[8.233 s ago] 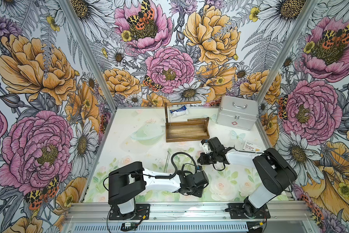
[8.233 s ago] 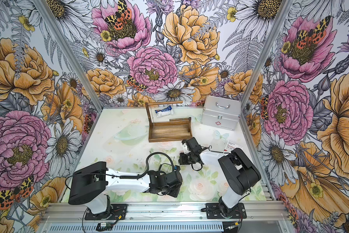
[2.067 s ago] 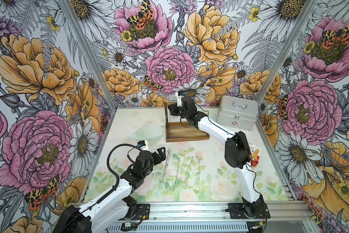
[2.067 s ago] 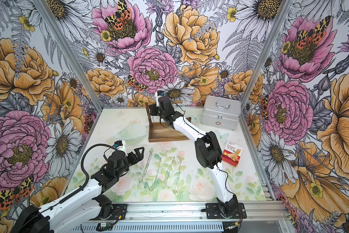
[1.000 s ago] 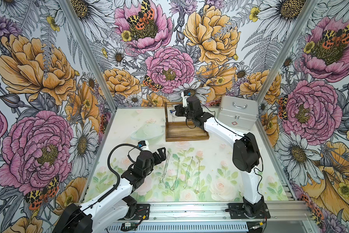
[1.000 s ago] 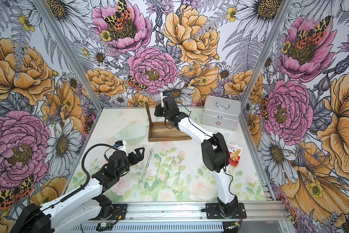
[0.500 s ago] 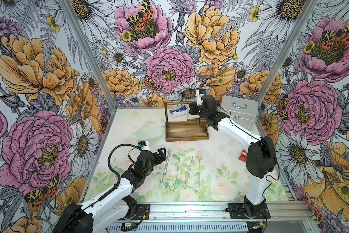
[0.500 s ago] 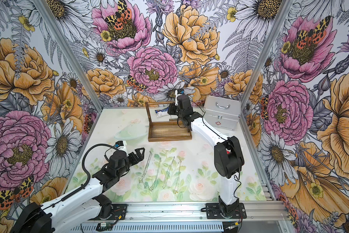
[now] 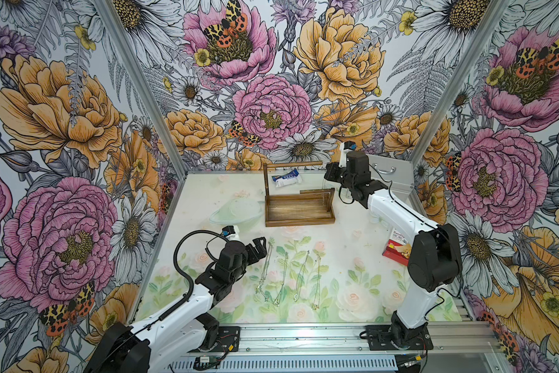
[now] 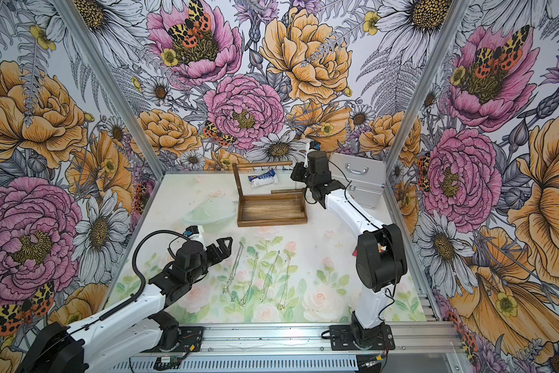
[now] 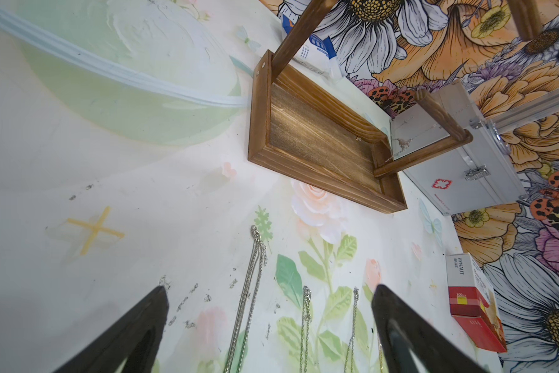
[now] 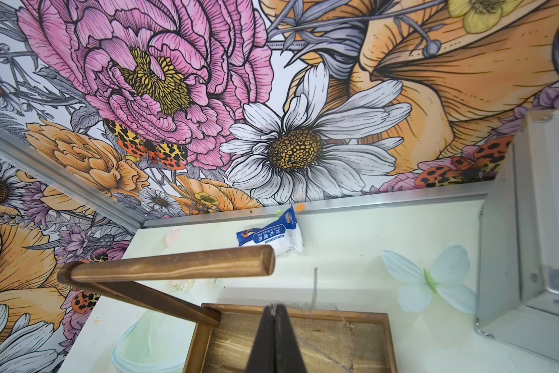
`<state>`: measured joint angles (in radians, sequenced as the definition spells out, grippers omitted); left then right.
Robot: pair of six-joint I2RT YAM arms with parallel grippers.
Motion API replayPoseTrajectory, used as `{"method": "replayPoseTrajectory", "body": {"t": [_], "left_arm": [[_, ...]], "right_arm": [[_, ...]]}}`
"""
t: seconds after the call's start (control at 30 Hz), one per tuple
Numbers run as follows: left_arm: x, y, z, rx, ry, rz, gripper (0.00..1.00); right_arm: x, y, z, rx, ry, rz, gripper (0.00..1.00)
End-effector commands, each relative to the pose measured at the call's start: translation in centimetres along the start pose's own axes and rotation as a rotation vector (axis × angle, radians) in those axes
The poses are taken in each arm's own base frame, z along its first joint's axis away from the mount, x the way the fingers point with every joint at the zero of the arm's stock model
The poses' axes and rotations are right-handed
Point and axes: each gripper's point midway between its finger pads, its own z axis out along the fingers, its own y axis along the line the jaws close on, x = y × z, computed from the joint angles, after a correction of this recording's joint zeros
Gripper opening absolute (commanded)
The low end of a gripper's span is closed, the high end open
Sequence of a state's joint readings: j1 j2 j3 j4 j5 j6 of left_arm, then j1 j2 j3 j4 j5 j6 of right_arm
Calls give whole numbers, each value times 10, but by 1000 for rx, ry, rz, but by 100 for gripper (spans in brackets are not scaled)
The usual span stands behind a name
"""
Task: Take the necklace off the jewelry display stand
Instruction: Take off the necklace from the stand.
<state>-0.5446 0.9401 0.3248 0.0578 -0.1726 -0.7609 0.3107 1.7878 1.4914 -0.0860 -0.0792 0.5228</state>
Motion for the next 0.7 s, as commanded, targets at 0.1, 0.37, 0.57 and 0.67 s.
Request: {"method": "replayPoseTrajectory", "body": {"t": [0.1,0.37,0.57,0.67], "left_arm": [[-2,-3,1,20,-5,-19,99],[-3,-2,3,18,-3,-25,99],[-2,-1,4,15,2,-28,99],[-3,-1,3,15,2,-30,99]], "right_arm": [[-29,-7,-21,-29,-89,22,0],[-45,-14,-40,-28,-123,30,0],[-61,-13,-65,-23,-174,24,0],[-71,-8,-82,-27,-208,23,0]]}}
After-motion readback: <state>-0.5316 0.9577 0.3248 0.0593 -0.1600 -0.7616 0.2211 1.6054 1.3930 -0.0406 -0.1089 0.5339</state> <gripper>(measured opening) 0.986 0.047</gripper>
